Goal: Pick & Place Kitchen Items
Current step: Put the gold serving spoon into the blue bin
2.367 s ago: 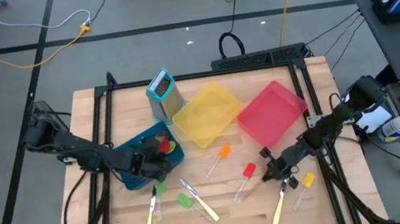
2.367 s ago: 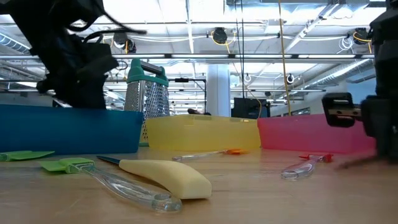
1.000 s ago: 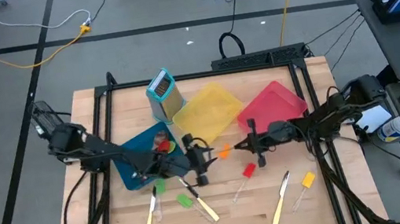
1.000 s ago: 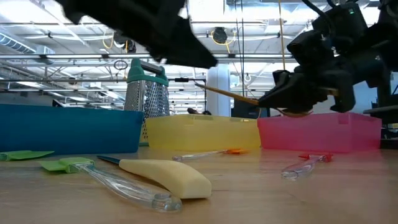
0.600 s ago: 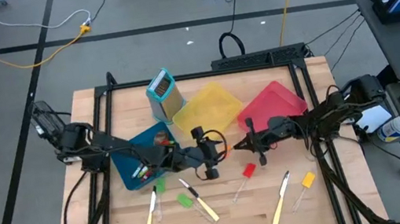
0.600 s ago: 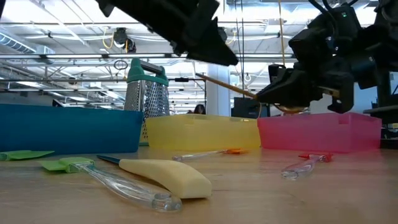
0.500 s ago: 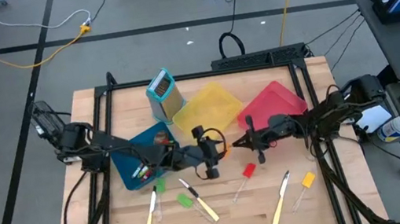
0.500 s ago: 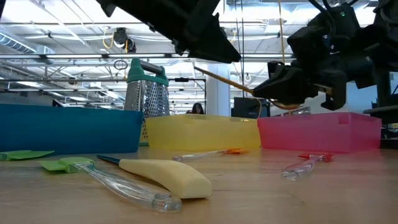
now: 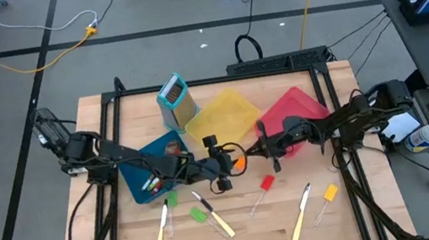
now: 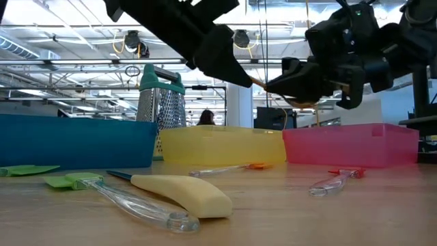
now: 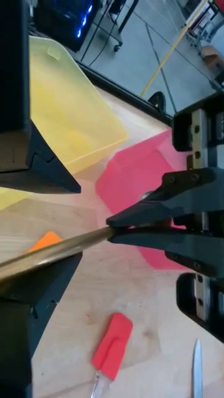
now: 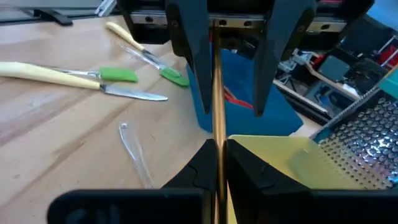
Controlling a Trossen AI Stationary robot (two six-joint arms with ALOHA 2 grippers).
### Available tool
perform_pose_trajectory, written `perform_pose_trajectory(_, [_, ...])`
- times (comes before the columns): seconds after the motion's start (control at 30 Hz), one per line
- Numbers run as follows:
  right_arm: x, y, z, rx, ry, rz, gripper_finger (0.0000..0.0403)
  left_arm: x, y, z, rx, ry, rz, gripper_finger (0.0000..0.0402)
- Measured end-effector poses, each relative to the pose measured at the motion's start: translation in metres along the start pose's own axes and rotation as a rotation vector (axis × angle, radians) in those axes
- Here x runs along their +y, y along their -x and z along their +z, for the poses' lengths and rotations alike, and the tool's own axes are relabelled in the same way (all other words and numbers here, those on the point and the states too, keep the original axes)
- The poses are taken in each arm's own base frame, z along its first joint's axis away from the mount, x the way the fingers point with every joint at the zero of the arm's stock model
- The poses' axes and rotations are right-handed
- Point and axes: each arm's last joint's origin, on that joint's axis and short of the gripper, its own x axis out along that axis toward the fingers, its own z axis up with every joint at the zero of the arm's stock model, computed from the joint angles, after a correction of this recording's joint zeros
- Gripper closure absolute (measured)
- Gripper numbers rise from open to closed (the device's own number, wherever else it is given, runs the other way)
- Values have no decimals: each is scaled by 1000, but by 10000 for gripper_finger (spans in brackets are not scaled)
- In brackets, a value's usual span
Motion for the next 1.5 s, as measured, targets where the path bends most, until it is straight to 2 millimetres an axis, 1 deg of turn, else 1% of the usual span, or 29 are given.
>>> perform_pose_trajectory(0.23, [-8,-5,1,31,29,5,387,0,0,0,-1,0,3,243])
perform_pose_trajectory(0.43, [-11,-7,3,24,55,-1,387,1,0,0,6,1,3,246])
perform_pose_trajectory(0.53, [-11,-7,4,24,60,-2,387,1,0,-1,8,4,-1,266])
perform_pose_trajectory(0.87, [-12,-7,5,22,64,-14,387,0,1,-1,13,8,11,370])
perform_pose_trajectory(0.9, [-12,-7,4,23,65,-15,386,0,1,-1,14,8,16,377])
perform_pose_trajectory(0.97, [-12,-7,5,23,72,-15,383,0,1,-1,14,8,16,378])
perform_pose_trajectory(1.07, [-13,-8,6,6,77,-13,366,0,1,-1,15,28,5,378])
perform_pose_trajectory(1.17, [-16,-9,14,-54,91,-35,338,0,-1,-5,38,47,-7,372])
perform_pose_trajectory(1.27, [-15,-8,11,-34,52,-34,309,-1,-1,-5,41,53,-8,368])
perform_pose_trajectory(1.33, [-16,-8,12,-45,48,-41,291,-1,0,-6,52,63,-5,375])
perform_pose_trajectory(1.5, [-14,-9,11,-32,43,-28,263,2,0,-9,84,70,88,379])
